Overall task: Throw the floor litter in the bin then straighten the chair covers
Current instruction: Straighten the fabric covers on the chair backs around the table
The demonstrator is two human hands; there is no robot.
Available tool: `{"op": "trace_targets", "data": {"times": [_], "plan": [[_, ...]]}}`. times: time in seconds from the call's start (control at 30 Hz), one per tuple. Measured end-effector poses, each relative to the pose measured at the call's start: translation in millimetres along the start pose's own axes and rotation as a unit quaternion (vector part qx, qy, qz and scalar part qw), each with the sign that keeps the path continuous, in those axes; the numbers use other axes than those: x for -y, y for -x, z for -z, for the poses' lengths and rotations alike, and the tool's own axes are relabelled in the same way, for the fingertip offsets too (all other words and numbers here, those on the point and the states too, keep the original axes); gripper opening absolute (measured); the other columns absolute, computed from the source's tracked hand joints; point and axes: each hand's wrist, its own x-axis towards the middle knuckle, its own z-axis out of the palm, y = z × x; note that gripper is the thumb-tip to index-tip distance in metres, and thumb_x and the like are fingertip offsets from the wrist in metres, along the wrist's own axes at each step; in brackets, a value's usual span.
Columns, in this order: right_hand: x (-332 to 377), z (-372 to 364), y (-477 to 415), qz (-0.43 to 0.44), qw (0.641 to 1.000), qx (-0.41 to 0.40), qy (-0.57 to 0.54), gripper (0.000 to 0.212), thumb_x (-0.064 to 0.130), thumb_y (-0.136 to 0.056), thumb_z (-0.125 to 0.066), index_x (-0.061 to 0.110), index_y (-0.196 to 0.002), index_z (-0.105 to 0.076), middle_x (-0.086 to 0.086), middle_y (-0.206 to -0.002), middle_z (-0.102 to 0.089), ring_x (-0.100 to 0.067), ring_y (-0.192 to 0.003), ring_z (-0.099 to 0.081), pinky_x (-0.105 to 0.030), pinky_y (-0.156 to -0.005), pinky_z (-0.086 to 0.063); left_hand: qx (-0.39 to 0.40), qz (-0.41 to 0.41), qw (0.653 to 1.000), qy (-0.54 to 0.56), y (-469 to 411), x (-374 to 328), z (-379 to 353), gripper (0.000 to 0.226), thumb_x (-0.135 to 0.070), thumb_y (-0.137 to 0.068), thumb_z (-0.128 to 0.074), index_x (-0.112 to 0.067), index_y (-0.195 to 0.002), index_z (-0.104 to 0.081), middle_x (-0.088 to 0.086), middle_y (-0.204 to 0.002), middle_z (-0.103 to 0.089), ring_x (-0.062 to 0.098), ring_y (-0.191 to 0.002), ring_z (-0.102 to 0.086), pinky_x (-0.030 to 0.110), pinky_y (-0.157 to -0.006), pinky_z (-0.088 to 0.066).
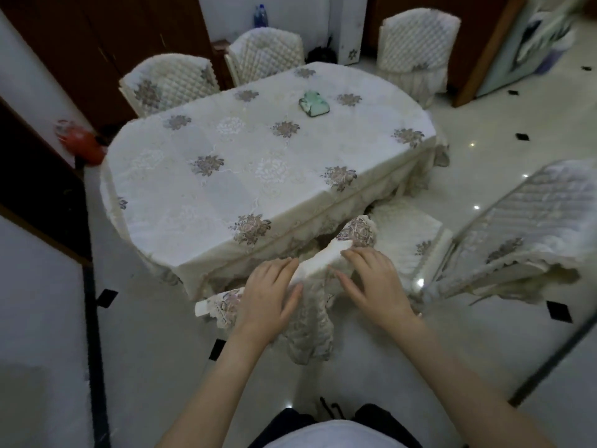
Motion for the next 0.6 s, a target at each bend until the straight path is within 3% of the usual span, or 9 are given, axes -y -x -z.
{"op": "trace_targets", "data": {"times": [0.3, 0.4, 0.6], "plan": [[-19, 23, 126, -0.222, 0.973, -0.017, 0.059, 0.052, 0.047, -0.098, -0.038, 0.011, -0.129, -0.058, -0.007, -0.124, -0.060, -0.024, -0.114, -0.055, -0.040, -0.096, -0.047, 0.186, -0.176, 0.964, 0.073, 4, -35, -66, 0.049, -0.041, -0.100, -0.038, -0.012, -0.134, -0.058, 0.002, -0.133, -0.060, 0.020, -0.128, -0.050, 0.035, -0.108, -0.037], [-33, 35, 157, -0.280, 0.956, -0.031, 0.075, 0.051, 0.047, -0.098, -0.039, 0.011, -0.127, -0.060, -0.007, -0.122, -0.062, -0.024, -0.108, -0.058, -0.040, -0.092, -0.049, 0.217, -0.202, 0.950, 0.100, -2, -60, -89, 0.051, -0.045, -0.101, -0.033, -0.014, -0.132, -0.059, 0.000, -0.132, -0.060, 0.017, -0.128, -0.050, 0.037, -0.108, -0.039], [-91, 85, 190, -0.349, 0.930, -0.070, 0.092, 0.050, 0.046, -0.099, -0.037, 0.012, -0.129, -0.058, -0.005, -0.124, -0.062, -0.023, -0.111, -0.058, -0.042, -0.094, -0.048, 0.244, -0.265, 0.926, 0.111, -46, -133, -140, 0.045, -0.041, -0.099, -0.041, -0.015, -0.130, -0.061, 0.001, -0.127, -0.062, 0.018, -0.121, -0.052, 0.026, -0.107, -0.029]]}}
